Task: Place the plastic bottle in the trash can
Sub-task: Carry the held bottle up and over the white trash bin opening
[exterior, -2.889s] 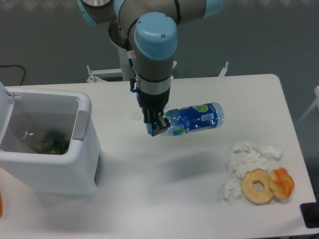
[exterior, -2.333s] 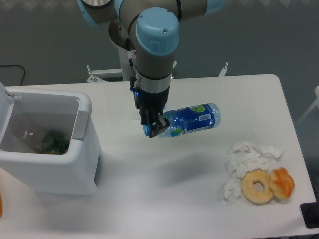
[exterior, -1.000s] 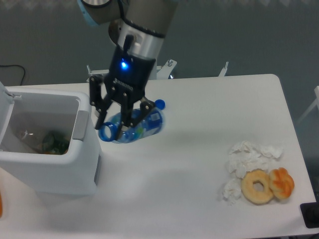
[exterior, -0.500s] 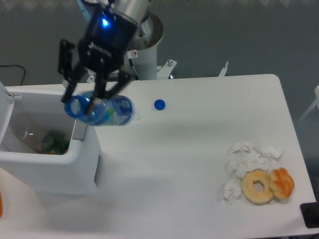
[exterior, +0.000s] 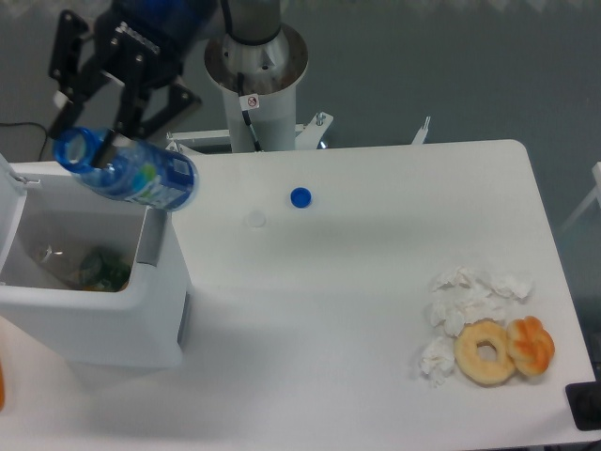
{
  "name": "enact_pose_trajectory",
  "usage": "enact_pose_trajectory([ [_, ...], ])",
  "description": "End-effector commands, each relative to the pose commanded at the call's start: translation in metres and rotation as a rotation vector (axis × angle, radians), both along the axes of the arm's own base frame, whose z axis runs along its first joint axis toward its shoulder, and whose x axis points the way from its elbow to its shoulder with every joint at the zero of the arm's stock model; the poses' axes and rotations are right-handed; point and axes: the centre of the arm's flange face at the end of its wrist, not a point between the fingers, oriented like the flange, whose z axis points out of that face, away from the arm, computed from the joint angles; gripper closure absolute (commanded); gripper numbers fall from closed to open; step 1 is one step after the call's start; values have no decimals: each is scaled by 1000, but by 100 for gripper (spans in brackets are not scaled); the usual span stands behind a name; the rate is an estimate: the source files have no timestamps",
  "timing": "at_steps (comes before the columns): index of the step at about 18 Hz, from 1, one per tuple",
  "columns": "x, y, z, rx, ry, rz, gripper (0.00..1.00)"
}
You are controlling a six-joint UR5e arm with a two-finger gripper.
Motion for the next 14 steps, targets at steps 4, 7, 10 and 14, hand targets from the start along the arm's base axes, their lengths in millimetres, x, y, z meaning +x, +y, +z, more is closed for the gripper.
enact_pose_trajectory([
  [4, 1, 12, -10, 22, -64, -61, 96],
  [7, 10, 26, -22, 10, -85, -97, 96],
  [10, 10, 34, -31, 10, -115, -121, 96],
  [14, 9, 37, -40, 3, -134, -130, 95],
])
